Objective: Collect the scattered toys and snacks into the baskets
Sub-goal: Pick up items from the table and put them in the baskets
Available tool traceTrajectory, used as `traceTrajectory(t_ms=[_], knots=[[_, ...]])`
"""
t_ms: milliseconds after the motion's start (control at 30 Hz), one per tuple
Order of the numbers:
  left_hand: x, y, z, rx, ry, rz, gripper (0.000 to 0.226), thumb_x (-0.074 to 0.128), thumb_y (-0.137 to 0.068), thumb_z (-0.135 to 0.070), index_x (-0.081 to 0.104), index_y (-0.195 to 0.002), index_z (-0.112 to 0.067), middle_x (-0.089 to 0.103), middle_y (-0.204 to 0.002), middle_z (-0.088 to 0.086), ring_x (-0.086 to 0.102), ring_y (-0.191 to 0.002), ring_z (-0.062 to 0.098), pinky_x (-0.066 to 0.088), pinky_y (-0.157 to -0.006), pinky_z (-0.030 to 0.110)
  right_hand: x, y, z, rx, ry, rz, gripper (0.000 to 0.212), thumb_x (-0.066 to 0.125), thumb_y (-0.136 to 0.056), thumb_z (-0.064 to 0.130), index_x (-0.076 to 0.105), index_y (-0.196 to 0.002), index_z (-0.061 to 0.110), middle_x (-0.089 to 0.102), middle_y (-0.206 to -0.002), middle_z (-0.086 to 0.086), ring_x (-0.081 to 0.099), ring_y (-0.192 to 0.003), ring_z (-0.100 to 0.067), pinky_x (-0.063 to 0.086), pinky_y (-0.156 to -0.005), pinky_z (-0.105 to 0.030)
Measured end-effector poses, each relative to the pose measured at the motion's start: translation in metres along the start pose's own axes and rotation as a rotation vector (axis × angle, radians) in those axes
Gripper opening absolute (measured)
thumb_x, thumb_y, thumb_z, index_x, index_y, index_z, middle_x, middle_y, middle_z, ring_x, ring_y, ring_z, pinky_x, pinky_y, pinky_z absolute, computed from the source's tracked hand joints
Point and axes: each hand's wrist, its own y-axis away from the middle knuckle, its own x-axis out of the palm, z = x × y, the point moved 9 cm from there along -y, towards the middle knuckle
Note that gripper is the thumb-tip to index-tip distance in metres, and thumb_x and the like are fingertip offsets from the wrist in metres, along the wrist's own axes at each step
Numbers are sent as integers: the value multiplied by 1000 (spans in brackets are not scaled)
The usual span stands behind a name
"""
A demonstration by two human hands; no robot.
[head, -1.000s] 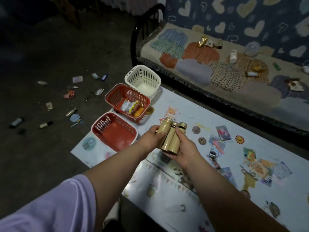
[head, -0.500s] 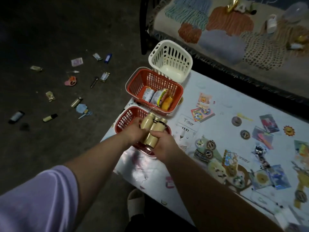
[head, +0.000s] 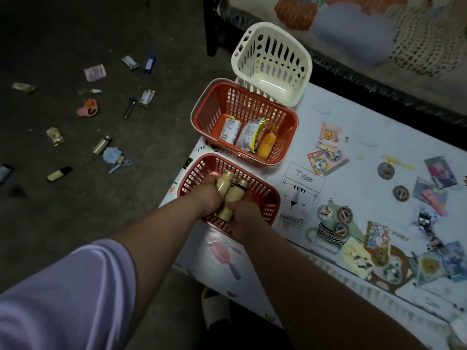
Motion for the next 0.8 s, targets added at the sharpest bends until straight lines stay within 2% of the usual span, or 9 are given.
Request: traceTrajectory(t_ms=[67,133,267,367,433,533,633,700,800], knots=[[1,-3,3,-13,-31,-3,79,59,-83,-13,17,-150,-19,54,-134,17,53,-119,33,43,-100,34,1,6,3,31,25,8,49,49,-91,1,42,-135,20,52,-129,-15,51,-118,-37,41,-103,-54],[1,-5,4,-20,-65,-3,83,61,-82,-12,15,-151,-18,51,-137,16,51,-122,32,42,-102,34,-3,7,4,43,53,13,54,50,-88,-6,40,-132,23,51,-125,-16,52,-115,-38,45,-99,-55],[-4,0,-6,35,-5,-31,64,59,-86,-14,33,-144,-16,53,-135,13,51,-121,29,38,-100,29,-8,12,10,-3,153,36,59,53,-78,-16,44,-126,18,53,-122,-19,54,-111,-39,48,-93,-57],[-2,4,-12,59,12,-56,54,58,-86,-20,41,-138,-17,53,-134,9,52,-120,29,38,-107,36,-17,19,23,-39,255,103,52,54,-80,-12,49,-128,8,58,-112,-14,60,-92,-24,54,-79,-37],[-1,9,-19,64,-48,-107,49,54,-90,-24,42,-137,-14,52,-135,9,51,-120,28,38,-107,35,-25,28,31,-76,318,136,45,54,-80,-10,53,-124,-1,60,-97,-10,57,-79,-18,51,-79,-34],[0,20,-35,81,-56,-218,42,51,-91,-25,50,-130,-8,56,-130,12,53,-118,32,39,-102,32,-37,46,46,-160,152,189,47,47,-77,-19,53,-121,-4,57,-120,-30,52,-101,-30,45,-92,-38],[-2,38,-60,125,-18,-375,24,55,-82,-17,63,-103,-9,65,-110,17,60,-104,34,47,-93,35,-63,65,62,-162,1,202,49,34,-84,-27,44,-130,-10,53,-121,-22,51,-108,-24,46,-89,-26],[5,52,-81,194,14,-441,16,55,-81,-11,63,-95,-9,65,-104,16,59,-102,32,43,-89,28,-85,76,76,-200,-13,207,43,40,-85,-24,50,-123,-6,54,-115,-23,58,-97,-23,48,-78,-20],[36,73,-124,357,26,-409,21,53,-81,-3,64,-97,-9,61,-106,13,56,-98,25,34,-80,19,-131,90,92,-267,-16,136,35,46,-85,-19,50,-119,-10,57,-99,-29,55,-74,-21,47,-68,-19]])
